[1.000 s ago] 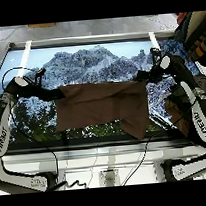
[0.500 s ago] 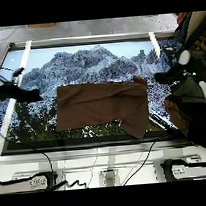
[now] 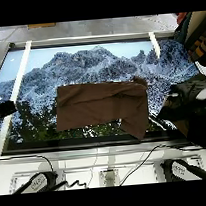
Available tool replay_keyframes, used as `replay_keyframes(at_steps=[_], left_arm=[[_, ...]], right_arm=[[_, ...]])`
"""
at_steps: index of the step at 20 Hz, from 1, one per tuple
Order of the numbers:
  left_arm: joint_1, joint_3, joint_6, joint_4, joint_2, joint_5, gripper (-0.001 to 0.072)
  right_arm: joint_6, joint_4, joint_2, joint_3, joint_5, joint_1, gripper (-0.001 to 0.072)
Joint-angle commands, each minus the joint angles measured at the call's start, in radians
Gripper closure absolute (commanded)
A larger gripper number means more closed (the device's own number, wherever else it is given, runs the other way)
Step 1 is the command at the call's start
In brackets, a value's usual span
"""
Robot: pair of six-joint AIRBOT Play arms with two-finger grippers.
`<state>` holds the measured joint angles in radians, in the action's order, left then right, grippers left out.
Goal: Fold the clothes and pants, and hang the long-sleeved shirts on hangers.
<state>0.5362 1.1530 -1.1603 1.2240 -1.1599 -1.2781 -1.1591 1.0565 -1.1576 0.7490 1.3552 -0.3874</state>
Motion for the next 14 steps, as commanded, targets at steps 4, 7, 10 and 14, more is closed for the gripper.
replay_keyframes(at_steps=[4, 7, 10, 14], left_arm=[[0.012, -0.105, 0.0, -0.126, 0.006, 0.016, 0.0686], [0.012, -0.105, -0.001, -0.126, -0.012, 0.016, 0.0364], [0.012, -0.114, 0.0, -0.126, -0.035, -0.002, 0.0289], [0.012, -0.183, 0.0, -0.126, -0.05, 0.001, 0.0289]], right_arm=[[-0.002, -0.266, 0.02, -0.306, -0.266, -0.022, 0.032], [-0.002, -0.271, -0.016, -0.306, -0.295, -0.02, 0.0323], [0.003, -0.288, -0.064, -0.306, -0.365, 0.018, 0.0333], [0.167, -0.456, -0.126, -0.306, -0.396, 0.122, 0.0481]])
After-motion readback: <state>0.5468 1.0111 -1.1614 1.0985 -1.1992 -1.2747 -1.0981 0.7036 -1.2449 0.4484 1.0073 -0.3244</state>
